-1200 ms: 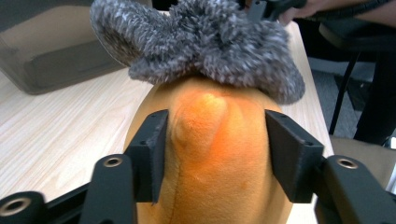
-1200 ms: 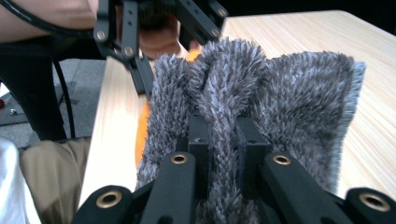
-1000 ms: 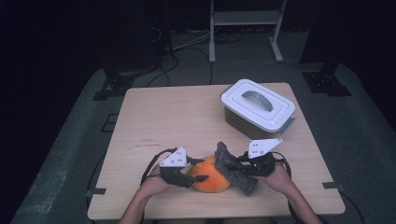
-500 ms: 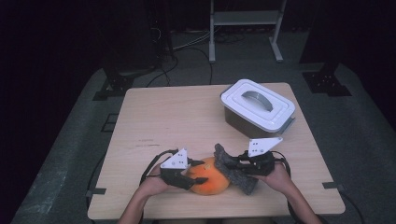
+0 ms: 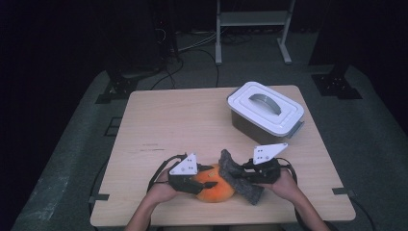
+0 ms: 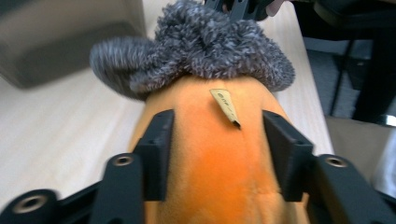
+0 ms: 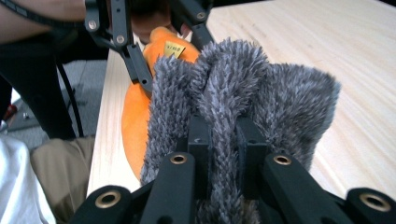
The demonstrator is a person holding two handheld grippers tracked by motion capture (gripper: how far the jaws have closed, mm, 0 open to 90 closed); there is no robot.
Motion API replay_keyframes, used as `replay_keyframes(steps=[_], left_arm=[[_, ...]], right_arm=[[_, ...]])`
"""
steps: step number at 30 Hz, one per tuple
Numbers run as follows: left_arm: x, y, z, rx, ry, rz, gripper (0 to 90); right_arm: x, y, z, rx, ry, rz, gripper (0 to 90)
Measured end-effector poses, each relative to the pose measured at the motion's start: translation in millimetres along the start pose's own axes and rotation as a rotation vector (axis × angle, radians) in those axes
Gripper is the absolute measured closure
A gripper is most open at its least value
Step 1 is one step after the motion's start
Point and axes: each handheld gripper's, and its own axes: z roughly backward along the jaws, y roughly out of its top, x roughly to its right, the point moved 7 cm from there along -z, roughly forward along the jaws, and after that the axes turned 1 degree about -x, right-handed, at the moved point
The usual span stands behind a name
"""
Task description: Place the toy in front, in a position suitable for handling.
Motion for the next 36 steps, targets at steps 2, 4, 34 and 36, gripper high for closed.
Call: replay_keyframes(steps=[2,4,34,36], left_arm=[[-1.8,4.8,-0.1,0.047,0.035,-0.060,53.9],[-5.4,5.7,-1.4,0.069,0.070,-0.094,53.9],[-5.9,-8.1,2.5,-0.008,-0.003,0.003,39.9],[-8.0,-7.4,3.7,0.014,-0.004,0.045,29.7]], right_arm=[[2.9,2.9,5.6,0.015,-0.023,0.004,78.6],[4.3,6.9,10.3,0.045,-0.036,0.002,78.6],[-2.0,2.2,-4.7,-0.011,-0.017,0.030,78.9],[0.5,-1.3,-5.3,-0.008,-0.008,0.015,78.9]])
